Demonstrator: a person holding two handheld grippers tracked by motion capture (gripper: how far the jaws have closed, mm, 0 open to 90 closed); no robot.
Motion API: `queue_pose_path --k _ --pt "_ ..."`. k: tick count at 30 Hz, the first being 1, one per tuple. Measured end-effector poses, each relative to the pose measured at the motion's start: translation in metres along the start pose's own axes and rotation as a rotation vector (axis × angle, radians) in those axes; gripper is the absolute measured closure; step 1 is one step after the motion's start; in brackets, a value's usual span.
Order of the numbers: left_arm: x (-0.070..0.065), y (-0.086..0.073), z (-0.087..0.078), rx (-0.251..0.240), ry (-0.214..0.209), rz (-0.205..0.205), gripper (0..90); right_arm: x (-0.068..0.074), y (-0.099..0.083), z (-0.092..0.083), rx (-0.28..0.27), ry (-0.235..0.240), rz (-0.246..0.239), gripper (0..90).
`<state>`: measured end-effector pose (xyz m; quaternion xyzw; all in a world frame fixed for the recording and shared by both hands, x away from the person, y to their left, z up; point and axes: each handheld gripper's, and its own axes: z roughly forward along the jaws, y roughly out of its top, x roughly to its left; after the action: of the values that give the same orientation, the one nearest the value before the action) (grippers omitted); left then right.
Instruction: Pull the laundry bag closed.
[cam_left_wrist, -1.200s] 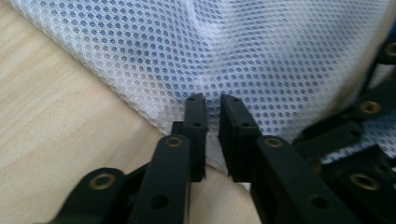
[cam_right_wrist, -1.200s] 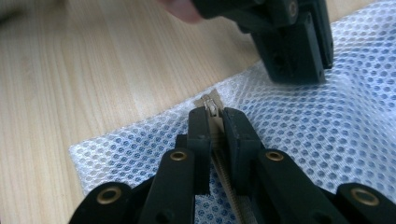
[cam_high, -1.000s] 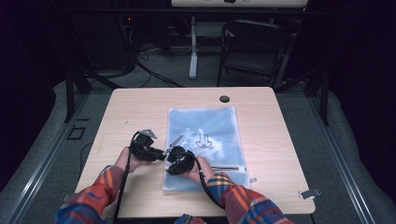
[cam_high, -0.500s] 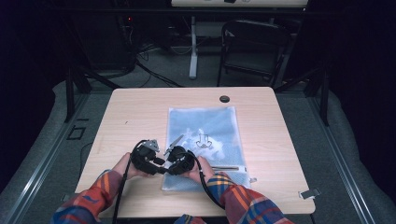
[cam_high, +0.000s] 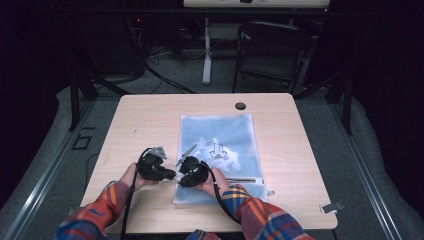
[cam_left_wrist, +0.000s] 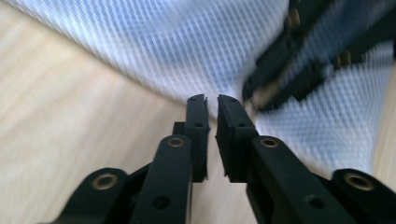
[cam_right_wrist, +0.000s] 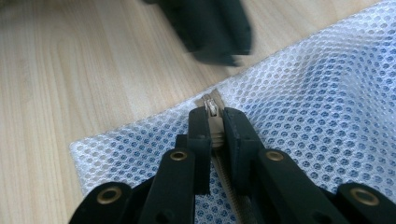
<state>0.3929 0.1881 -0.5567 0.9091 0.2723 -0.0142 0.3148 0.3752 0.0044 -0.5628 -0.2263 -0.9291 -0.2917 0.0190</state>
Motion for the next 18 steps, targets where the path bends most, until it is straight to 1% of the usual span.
queue_pose_path --k 1,2,3,4,5,6,7,8,9,10,13,14,16,17,18 --pt "0.001 0.003 0.003 -0.001 -0.010 -0.011 86.4 0.000 0.000 0.000 0.000 -0.001 0.000 82.0" --pt "0.001 0.003 0.003 -0.001 -0.010 -0.011 87.3 0.000 0.000 0.000 0.000 -0.001 0.000 82.0" --pt "0.000 0.004 0.007 0.006 -0.009 -0.022 87.3 0.001 0.000 0.000 0.002 -0.010 -0.004 82.0" --pt "0.000 0.005 0.014 0.040 0.003 -0.026 89.9 0.002 0.000 0.001 -0.003 -0.015 -0.005 82.0" --pt "0.000 0.005 0.014 0.040 0.003 -0.026 89.9 0.002 0.000 0.001 -0.003 -0.015 -0.005 82.0" --pt "0.001 0.005 0.014 0.035 -0.005 -0.047 89.9 0.002 0.000 0.000 -0.003 -0.019 -0.007 82.0" --pt "0.001 0.004 0.014 0.034 -0.004 -0.051 90.0 0.002 0.000 0.000 -0.004 -0.019 -0.005 82.0" --pt "0.002 0.003 0.014 0.030 -0.012 -0.071 90.0 0.002 0.000 0.000 -0.007 -0.023 -0.007 82.0" --pt "0.003 0.001 0.014 0.025 -0.013 -0.082 90.0 0.002 0.000 0.000 -0.007 -0.023 -0.007 82.0" --pt "0.002 0.001 0.014 0.034 -0.009 -0.084 90.0 0.003 0.001 0.000 -0.001 -0.027 -0.013 82.1" --pt "0.001 0.002 0.013 0.039 -0.002 -0.084 90.0 0.005 0.001 0.000 0.005 -0.039 -0.021 82.0" --pt "-0.001 0.002 0.014 0.039 0.015 -0.072 90.0 0.005 0.001 -0.001 0.007 -0.043 -0.024 82.0" --pt "-0.002 0.003 0.014 0.042 0.030 -0.057 90.0 0.004 0.001 -0.002 0.014 -0.046 -0.026 82.1" --pt "-0.002 0.003 0.014 0.042 0.030 -0.057 90.0 0.004 0.001 -0.002 0.014 -0.046 -0.026 82.1" --pt "-0.004 0.004 0.014 0.043 0.039 -0.052 90.0 0.004 0.001 -0.004 0.015 -0.055 -0.023 82.1"
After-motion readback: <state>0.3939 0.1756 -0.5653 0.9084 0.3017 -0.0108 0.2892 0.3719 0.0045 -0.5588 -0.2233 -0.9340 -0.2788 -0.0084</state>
